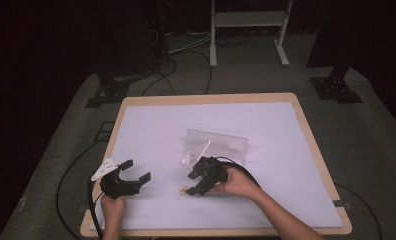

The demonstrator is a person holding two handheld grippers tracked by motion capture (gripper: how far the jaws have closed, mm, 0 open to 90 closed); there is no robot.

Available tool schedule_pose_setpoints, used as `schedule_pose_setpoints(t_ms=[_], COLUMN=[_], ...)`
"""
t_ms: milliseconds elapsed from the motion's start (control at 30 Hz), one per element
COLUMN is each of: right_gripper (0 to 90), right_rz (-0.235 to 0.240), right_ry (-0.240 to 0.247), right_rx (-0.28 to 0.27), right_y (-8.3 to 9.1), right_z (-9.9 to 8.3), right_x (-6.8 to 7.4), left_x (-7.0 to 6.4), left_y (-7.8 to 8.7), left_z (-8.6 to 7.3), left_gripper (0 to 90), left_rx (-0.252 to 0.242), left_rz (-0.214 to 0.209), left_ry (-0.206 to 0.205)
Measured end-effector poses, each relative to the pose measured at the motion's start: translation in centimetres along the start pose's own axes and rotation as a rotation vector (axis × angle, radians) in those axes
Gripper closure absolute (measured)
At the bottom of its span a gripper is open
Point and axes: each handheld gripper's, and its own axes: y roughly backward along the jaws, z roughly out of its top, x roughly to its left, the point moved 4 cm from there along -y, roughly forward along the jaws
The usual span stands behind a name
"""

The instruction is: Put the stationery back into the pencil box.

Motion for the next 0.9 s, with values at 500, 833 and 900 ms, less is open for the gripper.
schedule_pose_setpoints(t_ms=[500, 833, 900], right_gripper=[42.7, 46.0, 46.9], right_rz=[0.007, 0.003, 0.004], right_ry=[0.008, 0.008, 0.011], right_rx=[0.02, 0.029, 0.03], right_y=[-1.7, -2.3, -2.4], right_z=[0.3, 0.4, 0.4], right_x=[0.0, -0.2, -0.2], left_x=[0.0, 0.0, 0.0], left_y=[0.0, 0.0, 0.0], left_z=[0.0, 0.0, 0.0], left_gripper=[0.0, 0.0, 0.0], left_rx=[0.0, -0.001, -0.001], left_rz=[-0.001, -0.001, -0.001], left_ry=[0.0, 0.0, -0.001])
